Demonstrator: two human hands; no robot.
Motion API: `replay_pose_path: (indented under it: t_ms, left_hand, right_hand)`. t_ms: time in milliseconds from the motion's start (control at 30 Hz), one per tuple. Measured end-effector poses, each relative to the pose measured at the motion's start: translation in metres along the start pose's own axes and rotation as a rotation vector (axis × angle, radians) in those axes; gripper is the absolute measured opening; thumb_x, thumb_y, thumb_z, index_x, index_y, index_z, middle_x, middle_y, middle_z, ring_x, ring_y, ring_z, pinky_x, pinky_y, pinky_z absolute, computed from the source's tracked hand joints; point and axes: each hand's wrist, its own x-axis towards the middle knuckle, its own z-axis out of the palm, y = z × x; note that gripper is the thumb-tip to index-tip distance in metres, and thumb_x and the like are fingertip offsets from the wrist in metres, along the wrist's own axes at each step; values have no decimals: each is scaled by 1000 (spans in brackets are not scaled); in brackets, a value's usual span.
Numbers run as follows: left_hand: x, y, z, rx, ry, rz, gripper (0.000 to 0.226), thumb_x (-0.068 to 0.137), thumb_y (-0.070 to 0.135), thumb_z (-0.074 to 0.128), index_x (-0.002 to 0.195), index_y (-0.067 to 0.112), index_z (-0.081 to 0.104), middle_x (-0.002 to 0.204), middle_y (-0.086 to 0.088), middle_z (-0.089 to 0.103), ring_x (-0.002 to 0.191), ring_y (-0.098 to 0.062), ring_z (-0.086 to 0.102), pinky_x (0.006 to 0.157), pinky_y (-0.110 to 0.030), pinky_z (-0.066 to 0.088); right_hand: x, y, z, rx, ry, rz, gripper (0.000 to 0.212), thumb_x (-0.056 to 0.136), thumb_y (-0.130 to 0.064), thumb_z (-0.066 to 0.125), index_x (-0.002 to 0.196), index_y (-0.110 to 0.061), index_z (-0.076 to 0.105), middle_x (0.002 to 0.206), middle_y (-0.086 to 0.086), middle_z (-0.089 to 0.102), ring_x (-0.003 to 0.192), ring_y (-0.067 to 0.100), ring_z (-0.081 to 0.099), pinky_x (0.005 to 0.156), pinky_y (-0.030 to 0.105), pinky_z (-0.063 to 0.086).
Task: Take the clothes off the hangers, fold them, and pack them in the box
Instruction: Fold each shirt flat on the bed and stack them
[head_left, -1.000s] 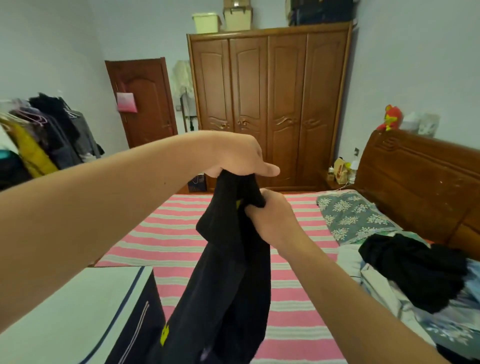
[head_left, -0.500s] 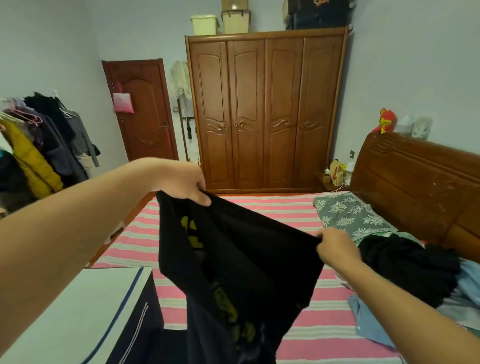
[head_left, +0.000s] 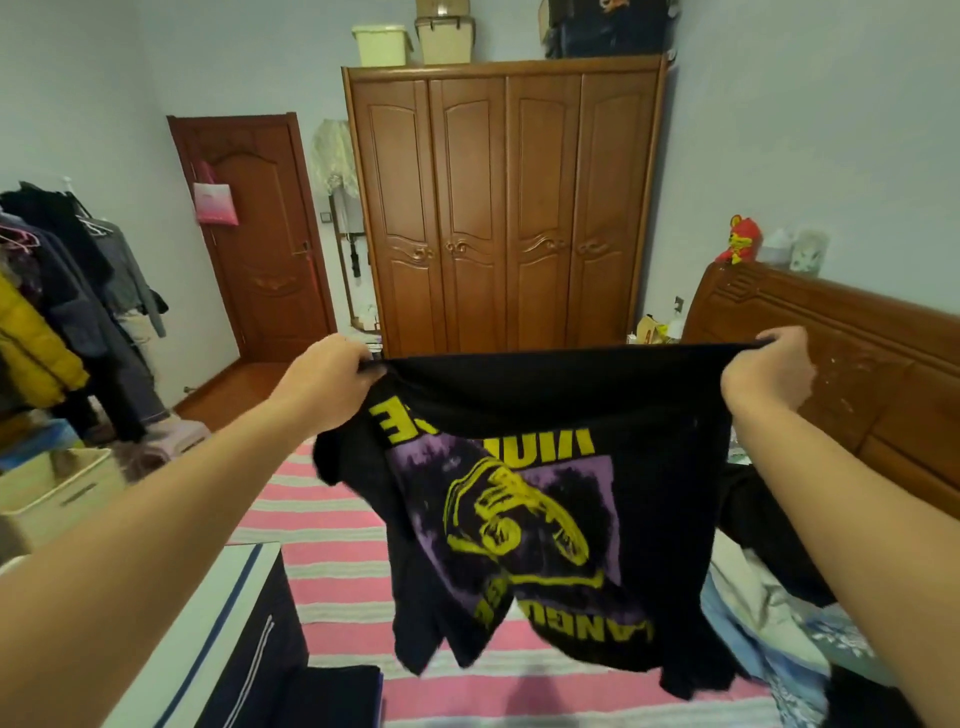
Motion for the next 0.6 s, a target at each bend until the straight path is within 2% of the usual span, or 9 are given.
replay_pose_path:
  t_ms: [100, 167, 300, 333, 400, 433, 500, 567, 600]
  left_hand:
    - [-24, -8, 31, -306, 92, -16, 22, 105, 25, 53, 92, 9, 62, 86, -10, 63, 82, -31, 56, 74, -44, 47]
    - [-53, -28, 67, -346, 45, -4, 17, 104, 22, 55, 90, 14, 60, 81, -5, 62, 78, -29, 57, 71, -43, 45]
    - [-137, -82, 147, -278, -362, 7, 25, 98, 12, 63, 87, 34, 63, 79, 7, 67, 75, -15, 64, 71, -37, 49]
    - [-160, -94, 165, -255, -463, -12, 28, 96, 10, 64, 86, 35, 64, 79, 11, 66, 76, -13, 63, 72, -34, 48]
    - [-209, -116, 207, -169, -545, -34, 30, 91, 6, 69, 87, 36, 69, 81, 11, 59, 81, -18, 63, 69, -32, 44]
    - [-233, -126, 228, -130, -558, -55, 28, 87, 3, 71, 89, 31, 74, 82, 9, 56, 83, -23, 64, 70, -34, 44]
    - [-280, -136, 263, -71, -610, -165, 33, 80, -5, 68, 92, 25, 77, 87, 3, 53, 89, -30, 66, 77, -37, 49]
    - [-318, -132, 287, -60, -684, -329, 36, 81, -4, 63, 96, 26, 75, 92, -1, 51, 94, -31, 65, 85, -38, 49]
    - [-334, -130, 300, -75, -678, -404, 35, 84, -3, 61, 100, 23, 77, 94, -3, 50, 93, -32, 64, 87, -40, 49]
  right_hand:
    - [-10, -2, -3, 171, 57, -59, 29, 99, 0, 43, 124, -12, 53, 124, 10, 58, 114, 25, 56, 94, 33, 46]
    - [-23, 32, 1, 63, -16, -309, 21, 102, -5, 45, 120, -5, 55, 115, 11, 59, 104, 26, 55, 86, 34, 43]
    - [-36, 165, -11, -561, -507, -1008, 11, 88, -10, 67, 94, -5, 60, 87, 13, 55, 61, 37, 58, 51, 43, 45]
    - [-39, 202, -21, -732, -626, -1066, 26, 72, -2, 80, 89, -6, 60, 82, 12, 53, 51, 35, 56, 43, 41, 42]
    - [-43, 273, -43, -898, -835, -802, 50, 41, 12, 87, 81, -6, 63, 79, 12, 54, 39, 32, 53, 34, 36, 40]
    - [-49, 301, -55, -903, -845, -672, 50, 40, 14, 85, 81, -6, 64, 80, 13, 54, 39, 33, 53, 33, 37, 42]
    - [-70, 336, -74, -904, -750, -454, 36, 58, 13, 77, 87, -3, 64, 87, 16, 49, 51, 37, 55, 44, 43, 46]
    - [-91, 353, -80, -872, -495, -220, 22, 82, 5, 61, 103, 2, 64, 100, 22, 47, 75, 44, 56, 68, 49, 48]
    - [-100, 359, -78, -848, -386, -10, 27, 88, 1, 56, 114, 2, 63, 110, 28, 48, 89, 49, 57, 82, 53, 47]
